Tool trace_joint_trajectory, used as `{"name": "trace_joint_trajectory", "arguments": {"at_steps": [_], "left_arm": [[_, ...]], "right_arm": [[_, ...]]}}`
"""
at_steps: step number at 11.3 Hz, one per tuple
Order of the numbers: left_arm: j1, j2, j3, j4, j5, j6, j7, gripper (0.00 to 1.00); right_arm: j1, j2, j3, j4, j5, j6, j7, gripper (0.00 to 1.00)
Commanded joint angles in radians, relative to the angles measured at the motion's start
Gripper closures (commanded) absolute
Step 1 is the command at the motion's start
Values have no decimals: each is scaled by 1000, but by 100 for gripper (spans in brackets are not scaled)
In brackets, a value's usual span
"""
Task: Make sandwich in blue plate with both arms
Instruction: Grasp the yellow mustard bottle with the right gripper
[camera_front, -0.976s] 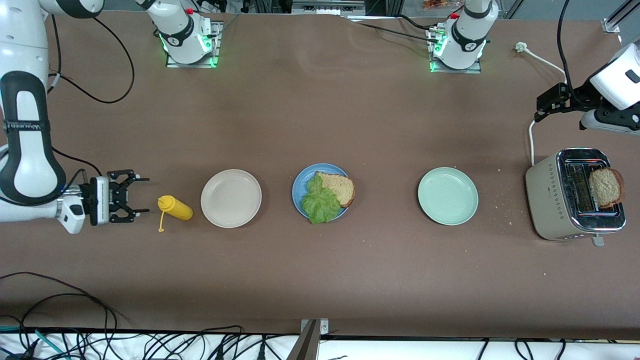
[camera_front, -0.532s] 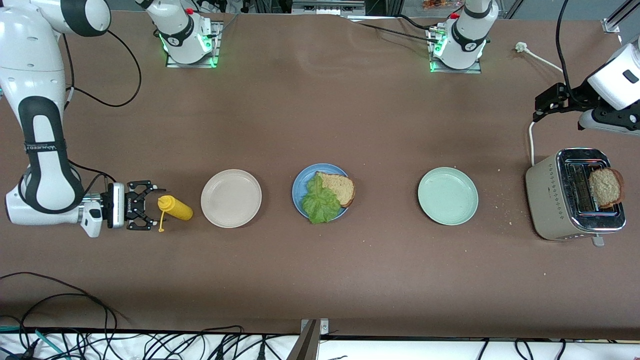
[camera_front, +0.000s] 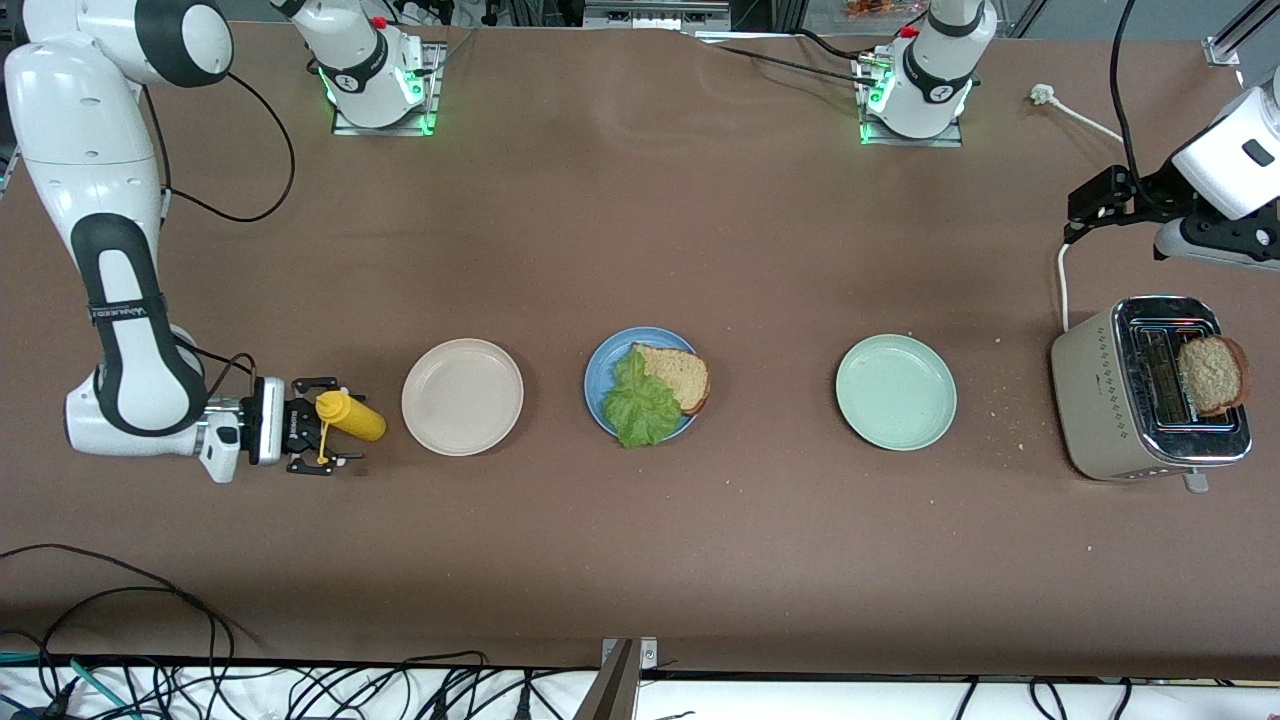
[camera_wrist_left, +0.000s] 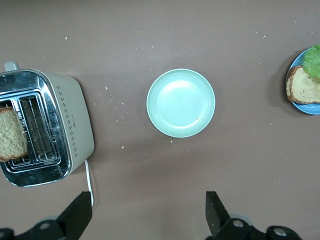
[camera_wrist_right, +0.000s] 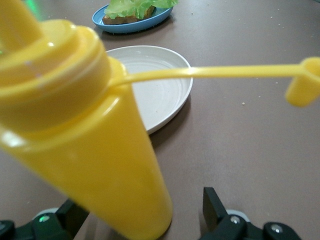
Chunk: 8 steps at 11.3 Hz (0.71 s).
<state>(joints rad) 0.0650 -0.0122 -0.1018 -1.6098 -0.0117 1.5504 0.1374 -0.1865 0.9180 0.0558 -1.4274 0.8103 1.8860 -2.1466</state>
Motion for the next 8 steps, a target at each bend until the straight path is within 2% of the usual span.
{"name": "trace_joint_trajectory", "arguments": {"at_steps": [1, 2, 3, 4, 5, 6, 8], "left_arm": [[-1, -2, 2, 8, -17, -4, 2, 0], [-1, -2, 2, 8, -19, -4, 2, 0], [-1, -2, 2, 7, -19, -4, 2, 0], [-1, -2, 2, 8, -19, -4, 2, 0], [-1, -2, 2, 8, -19, -4, 2, 0], [-1, -2, 2, 7, -19, -4, 2, 0], [1, -2, 2, 7, -19, -4, 2, 0]], "right_arm": [[-4, 15, 27, 2, 26, 33, -19, 11], [-2, 13, 29, 2, 24, 44, -15, 30], [-1, 13, 33, 4, 23, 50, -3, 61], [2, 13, 35, 5, 20, 53, 11, 88], [7, 10, 35, 8, 10, 53, 45, 100], [12, 1, 36, 12, -20, 55, 89, 100], [19, -37, 65, 35, -164, 55, 260, 100]]}}
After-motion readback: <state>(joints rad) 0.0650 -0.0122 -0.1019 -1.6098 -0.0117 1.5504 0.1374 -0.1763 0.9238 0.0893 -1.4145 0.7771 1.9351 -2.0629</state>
